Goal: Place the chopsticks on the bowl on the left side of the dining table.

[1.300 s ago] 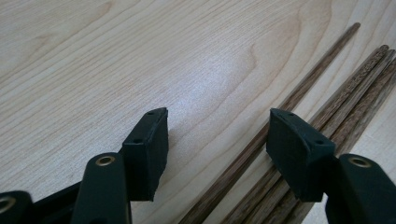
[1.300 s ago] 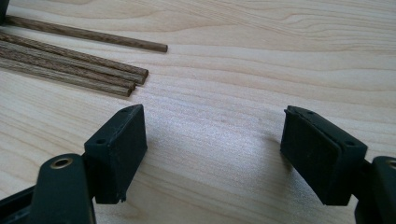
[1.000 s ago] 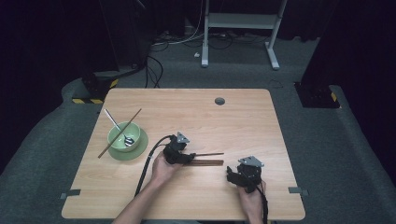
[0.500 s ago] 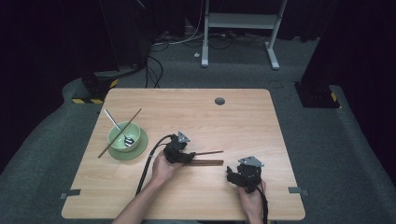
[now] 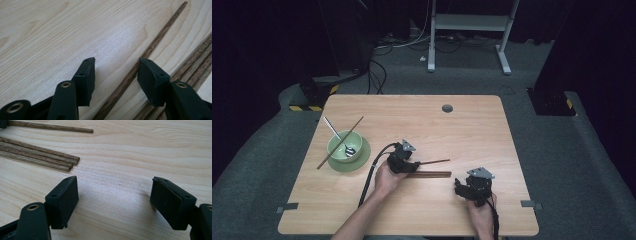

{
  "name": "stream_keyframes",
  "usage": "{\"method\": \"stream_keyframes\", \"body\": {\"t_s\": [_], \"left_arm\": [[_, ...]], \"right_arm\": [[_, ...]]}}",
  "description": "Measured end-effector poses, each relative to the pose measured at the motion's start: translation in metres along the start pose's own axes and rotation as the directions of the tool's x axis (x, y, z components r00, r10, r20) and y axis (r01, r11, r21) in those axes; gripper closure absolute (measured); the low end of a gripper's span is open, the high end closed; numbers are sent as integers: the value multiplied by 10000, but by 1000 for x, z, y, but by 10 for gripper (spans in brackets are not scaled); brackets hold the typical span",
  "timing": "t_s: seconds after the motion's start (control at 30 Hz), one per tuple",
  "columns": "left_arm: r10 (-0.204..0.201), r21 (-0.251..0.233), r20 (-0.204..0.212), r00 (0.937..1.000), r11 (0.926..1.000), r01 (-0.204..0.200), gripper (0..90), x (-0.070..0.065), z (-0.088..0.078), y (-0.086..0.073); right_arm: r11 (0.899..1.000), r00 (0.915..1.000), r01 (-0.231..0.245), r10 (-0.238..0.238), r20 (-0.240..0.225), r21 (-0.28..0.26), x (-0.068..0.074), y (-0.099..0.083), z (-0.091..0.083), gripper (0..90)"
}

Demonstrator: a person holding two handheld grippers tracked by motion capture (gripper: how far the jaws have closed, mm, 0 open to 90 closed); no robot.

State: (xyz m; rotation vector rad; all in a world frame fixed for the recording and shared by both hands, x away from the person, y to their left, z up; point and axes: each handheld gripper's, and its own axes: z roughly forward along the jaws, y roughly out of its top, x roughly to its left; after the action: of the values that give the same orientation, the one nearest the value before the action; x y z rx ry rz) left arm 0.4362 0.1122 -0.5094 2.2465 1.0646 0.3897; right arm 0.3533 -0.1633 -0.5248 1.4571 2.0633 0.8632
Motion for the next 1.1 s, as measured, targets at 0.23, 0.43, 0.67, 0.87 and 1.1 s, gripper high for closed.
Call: {"method": "stream_keyframes", "body": {"t_s": [0.23, 0.43, 0.67, 0.87, 1.1], "left_arm": [[-49, 111, -46, 10000, 9999, 49, 535, 3, 1, 3], [-49, 140, -73, 10000, 9999, 50, 561, 5, 1, 5], [-86, 227, -84, 9999, 9997, 88, 583, 6, 2, 6], [-125, 295, -103, 9999, 9995, 128, 604, 8, 3, 8], [-158, 338, -126, 9998, 9993, 163, 621, 12, 4, 10]], "right_arm": [[10000, 10000, 10, -10, 1, -5, 0, 0, 0, 218], [10000, 10000, 9, -9, 1, -3, 0, 0, 0, 218], [10000, 10000, 2, -2, 1, -1, 0, 0, 0, 218], [10000, 10000, 2, -2, 0, -1, 0, 0, 0, 218], [10000, 10000, 1, -1, 0, -1, 0, 0, 0, 218]]}}
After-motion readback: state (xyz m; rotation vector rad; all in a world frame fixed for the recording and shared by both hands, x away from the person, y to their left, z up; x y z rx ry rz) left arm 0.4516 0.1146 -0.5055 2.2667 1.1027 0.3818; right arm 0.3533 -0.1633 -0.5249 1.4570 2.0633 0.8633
